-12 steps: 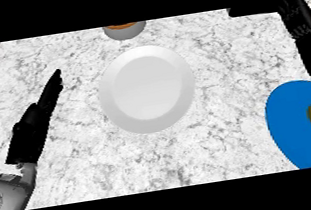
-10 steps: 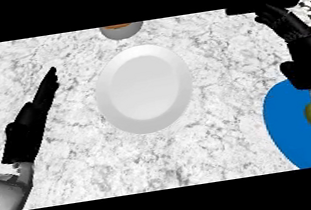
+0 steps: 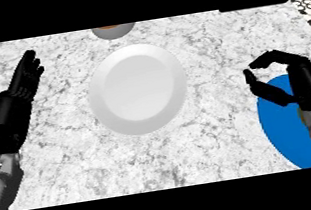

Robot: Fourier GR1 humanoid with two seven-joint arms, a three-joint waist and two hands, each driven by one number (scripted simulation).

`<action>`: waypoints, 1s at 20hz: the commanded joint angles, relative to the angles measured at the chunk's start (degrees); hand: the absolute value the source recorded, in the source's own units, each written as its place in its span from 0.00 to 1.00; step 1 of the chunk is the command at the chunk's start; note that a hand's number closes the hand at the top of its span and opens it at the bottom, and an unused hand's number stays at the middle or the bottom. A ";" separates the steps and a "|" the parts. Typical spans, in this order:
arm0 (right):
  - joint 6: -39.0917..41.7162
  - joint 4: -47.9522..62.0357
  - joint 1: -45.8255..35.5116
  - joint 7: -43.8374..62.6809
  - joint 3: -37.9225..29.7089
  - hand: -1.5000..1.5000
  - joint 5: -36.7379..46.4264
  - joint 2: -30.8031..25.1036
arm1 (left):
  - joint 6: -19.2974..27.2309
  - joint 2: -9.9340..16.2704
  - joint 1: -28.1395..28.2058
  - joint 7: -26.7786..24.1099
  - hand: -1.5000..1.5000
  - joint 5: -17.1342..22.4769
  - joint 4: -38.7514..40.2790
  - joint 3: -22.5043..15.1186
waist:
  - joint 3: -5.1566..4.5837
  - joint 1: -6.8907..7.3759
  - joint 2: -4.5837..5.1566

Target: Pick the lemon from the plate and place it in the plate

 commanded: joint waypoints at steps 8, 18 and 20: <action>-11.88 -3.11 13.96 -31.29 -7.14 0.00 -9.16 15.58 | -3.28 -1.47 1.91 -2.83 0.50 1.29 0.92 2.96 | 0.37 -0.10 -0.14; -14.97 -18.28 27.93 4.35 -7.35 0.00 10.89 -1.74 | -4.71 -0.10 2.73 -1.82 0.50 2.00 0.43 5.85 | -0.21 -1.30 -0.41; -12.80 -17.72 30.41 10.69 -7.62 0.00 14.54 -4.72 | -4.76 0.04 2.14 -0.99 0.50 2.11 -0.03 5.86 | -0.32 -1.37 -0.32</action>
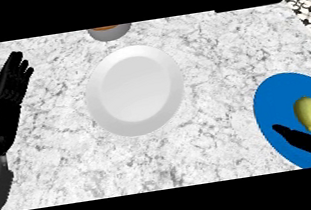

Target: Pick the lemon from the plate and place it in the plate

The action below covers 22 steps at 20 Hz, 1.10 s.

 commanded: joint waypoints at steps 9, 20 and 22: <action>25.41 -14.27 5.11 45.70 2.88 0.00 12.42 -15.86 | -0.38 -1.03 -1.29 0.81 0.50 -1.01 -0.32 -1.20 | -0.06 1.35 0.33; 37.57 -9.21 -6.41 61.31 4.80 0.00 21.01 -8.65 | -4.79 -1.16 -2.61 2.09 0.50 -0.10 0.44 3.66 | 0.42 1.74 0.30; 40.26 -8.84 -5.73 62.44 3.14 0.00 20.62 -9.50 | -5.14 -1.92 -1.74 1.73 0.50 -0.72 0.90 3.48 | 0.41 1.51 0.27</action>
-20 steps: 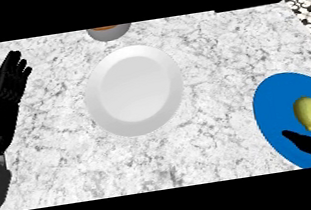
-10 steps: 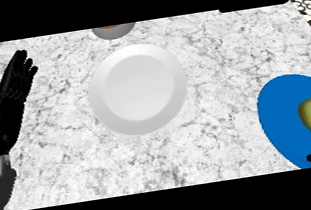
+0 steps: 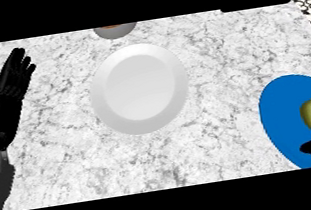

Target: Pick the lemon from the plate and place it in the plate

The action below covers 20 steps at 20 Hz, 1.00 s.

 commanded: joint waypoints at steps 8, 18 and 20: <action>5.89 8.47 -1.39 -3.84 -7.82 0.00 0.30 3.78 | -4.74 -1.92 -0.12 -1.52 0.50 -1.21 3.32 4.29 | 0.06 -0.41 0.00; 5.36 21.16 -5.73 -8.74 -6.80 0.00 7.62 14.03 | -2.54 -6.71 -0.18 2.14 0.50 -7.36 -2.33 3.69 | 0.07 -0.04 -0.05; 8.46 19.84 -4.81 -10.05 -10.75 0.00 6.53 12.06 | -5.56 -6.31 -0.29 0.80 0.50 -6.77 0.10 5.63 | 0.06 -0.24 -0.05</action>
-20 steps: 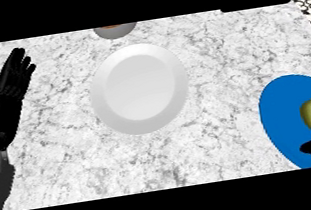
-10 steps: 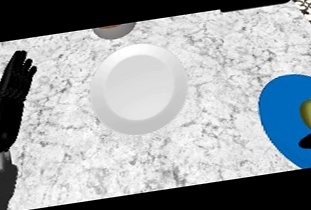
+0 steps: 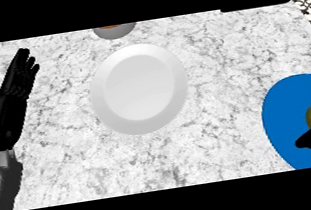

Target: Pick the lemon from the plate and place it in the plate

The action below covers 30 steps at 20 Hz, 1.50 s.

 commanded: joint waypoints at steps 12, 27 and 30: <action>-8.04 4.83 2.05 -8.99 -2.60 1.00 9.71 2.21 | -0.93 -2.87 -0.06 2.94 0.50 -2.08 -1.92 1.67 | -0.02 -0.37 -0.08; 0.67 -25.19 12.21 -0.44 3.77 1.00 13.91 5.45 | -2.88 -2.89 2.03 2.33 0.50 -1.92 -3.96 3.01 | -0.03 -0.03 -0.22; 0.32 -33.03 12.60 -2.10 8.14 1.00 14.95 6.28 | -3.95 -2.41 0.96 -1.77 0.50 -2.84 2.81 3.74 | -0.08 -0.63 -0.08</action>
